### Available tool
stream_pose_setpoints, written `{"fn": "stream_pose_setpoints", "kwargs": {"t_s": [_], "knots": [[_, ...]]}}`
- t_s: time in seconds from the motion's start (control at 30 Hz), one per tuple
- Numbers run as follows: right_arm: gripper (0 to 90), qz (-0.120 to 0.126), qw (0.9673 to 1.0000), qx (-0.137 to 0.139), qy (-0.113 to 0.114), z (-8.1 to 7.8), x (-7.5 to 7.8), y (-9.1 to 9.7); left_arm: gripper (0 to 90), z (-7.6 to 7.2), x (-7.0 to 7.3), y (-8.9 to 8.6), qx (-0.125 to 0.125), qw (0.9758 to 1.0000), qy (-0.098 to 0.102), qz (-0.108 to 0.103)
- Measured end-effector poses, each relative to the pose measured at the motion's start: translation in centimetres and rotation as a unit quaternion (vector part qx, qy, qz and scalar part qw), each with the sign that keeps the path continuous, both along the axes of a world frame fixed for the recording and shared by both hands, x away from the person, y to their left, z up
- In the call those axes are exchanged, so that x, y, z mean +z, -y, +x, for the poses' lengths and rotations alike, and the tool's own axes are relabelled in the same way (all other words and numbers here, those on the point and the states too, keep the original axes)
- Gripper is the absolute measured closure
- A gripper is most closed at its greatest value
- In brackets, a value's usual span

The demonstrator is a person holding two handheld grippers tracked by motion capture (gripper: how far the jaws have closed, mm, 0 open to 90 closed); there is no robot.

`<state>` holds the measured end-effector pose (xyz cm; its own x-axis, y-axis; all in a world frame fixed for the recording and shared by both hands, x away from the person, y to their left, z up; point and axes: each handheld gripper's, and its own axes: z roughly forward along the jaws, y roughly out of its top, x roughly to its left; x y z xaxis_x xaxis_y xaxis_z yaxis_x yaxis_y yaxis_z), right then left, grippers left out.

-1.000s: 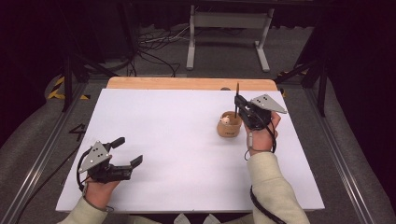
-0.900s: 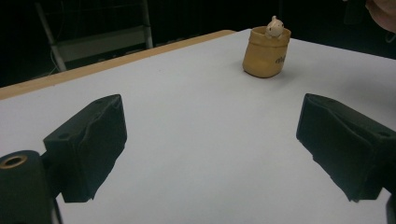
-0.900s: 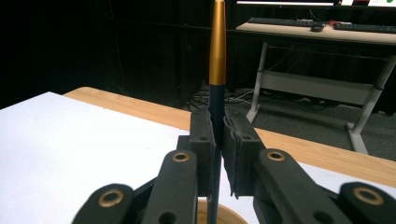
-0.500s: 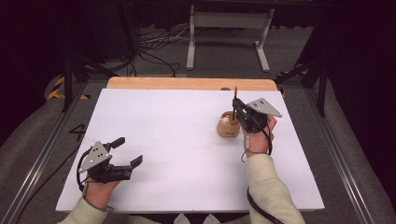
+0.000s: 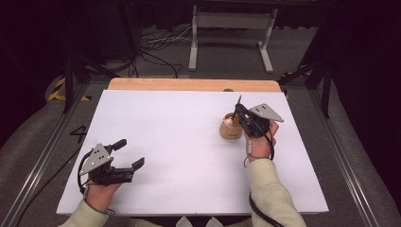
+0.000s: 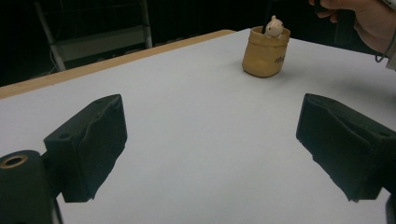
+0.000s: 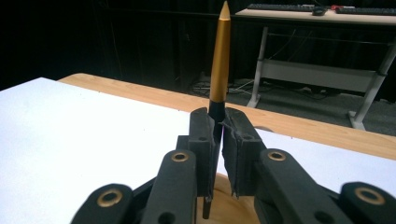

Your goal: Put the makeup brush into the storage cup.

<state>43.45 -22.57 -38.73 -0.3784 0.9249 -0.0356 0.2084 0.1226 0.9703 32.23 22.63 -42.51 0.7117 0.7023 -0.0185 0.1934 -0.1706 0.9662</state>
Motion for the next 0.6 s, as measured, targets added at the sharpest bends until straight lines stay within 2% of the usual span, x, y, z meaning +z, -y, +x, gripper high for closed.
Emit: {"fn": "stream_pose_setpoints", "kwargs": {"t_s": [0.6], "knots": [[82.1,-0.004,0.9998,-0.002,-0.017,-0.23,-1.03,0.04,9.4,0.02,-0.01,0.01,-0.001,1.0,-0.001,0.001]]}}
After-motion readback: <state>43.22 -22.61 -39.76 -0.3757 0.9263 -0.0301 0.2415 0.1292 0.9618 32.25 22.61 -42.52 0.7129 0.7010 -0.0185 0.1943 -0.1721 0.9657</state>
